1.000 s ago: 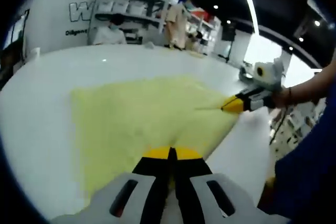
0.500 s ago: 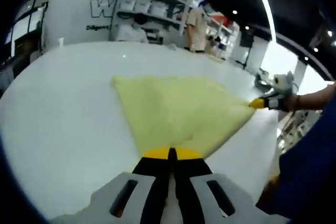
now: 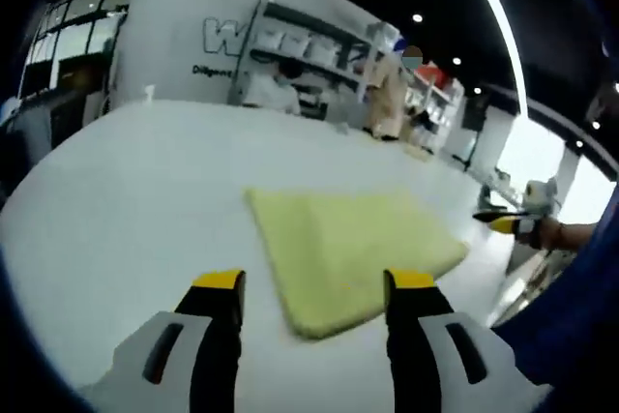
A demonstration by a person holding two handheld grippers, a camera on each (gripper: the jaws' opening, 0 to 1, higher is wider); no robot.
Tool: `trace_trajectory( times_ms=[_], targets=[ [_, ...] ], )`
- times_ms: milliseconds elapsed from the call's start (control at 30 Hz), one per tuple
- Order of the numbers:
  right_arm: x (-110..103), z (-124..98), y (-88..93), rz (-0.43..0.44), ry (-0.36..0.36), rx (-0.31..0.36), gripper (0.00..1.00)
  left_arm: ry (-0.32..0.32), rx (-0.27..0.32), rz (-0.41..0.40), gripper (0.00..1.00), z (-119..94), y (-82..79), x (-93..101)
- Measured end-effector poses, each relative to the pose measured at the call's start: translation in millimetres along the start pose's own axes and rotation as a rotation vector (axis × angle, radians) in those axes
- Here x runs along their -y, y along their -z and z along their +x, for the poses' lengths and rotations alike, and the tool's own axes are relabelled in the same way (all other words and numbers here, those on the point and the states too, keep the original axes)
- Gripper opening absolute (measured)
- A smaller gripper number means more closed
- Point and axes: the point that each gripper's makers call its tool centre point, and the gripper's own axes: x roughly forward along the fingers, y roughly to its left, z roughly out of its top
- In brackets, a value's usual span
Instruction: Fold the garment on the visible template until the final outline fits inside the template.
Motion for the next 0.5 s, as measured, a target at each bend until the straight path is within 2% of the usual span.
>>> trace_trajectory(
  times_ms=[33, 67, 100, 133, 267, 367, 500],
  targets=[
    [-1, 1, -1.9, 0.014, 0.000, 0.014, 0.82, -0.001, 0.007, 0.007, 0.91, 1, -0.7, 1.5],
    [-4, 2, -5.7, 0.033, 0.002, 0.044, 0.87, -0.009, 0.035, 0.029, 0.99, 4, -4.7, 2.5],
    [-7, 3, -7.3, 0.042, 0.004, 0.065, 0.96, -0.012, 0.025, 0.050, 0.97, 5, -2.5, 5.1],
    [-8, 4, -8.0, 0.051, 0.005, 0.077, 0.99, -0.005, 0.025, 0.050, 0.99, 6, -4.1, 11.6],
    [-15, 1, -7.3, 0.094, -0.017, 0.103, 1.00, 0.018, 0.011, 0.015, 0.99, 6, -0.7, 18.9],
    [-12, 1, -5.6, 0.094, 0.018, 0.110, 1.00, 0.021, 0.019, 0.012, 0.99, 6, -1.7, 21.6],
    [-11, -1, -8.5, 0.145, 0.024, 0.125, 1.00, 0.022, 0.017, 0.006, 0.99, 8, -3.0, 22.3]
  ],
)
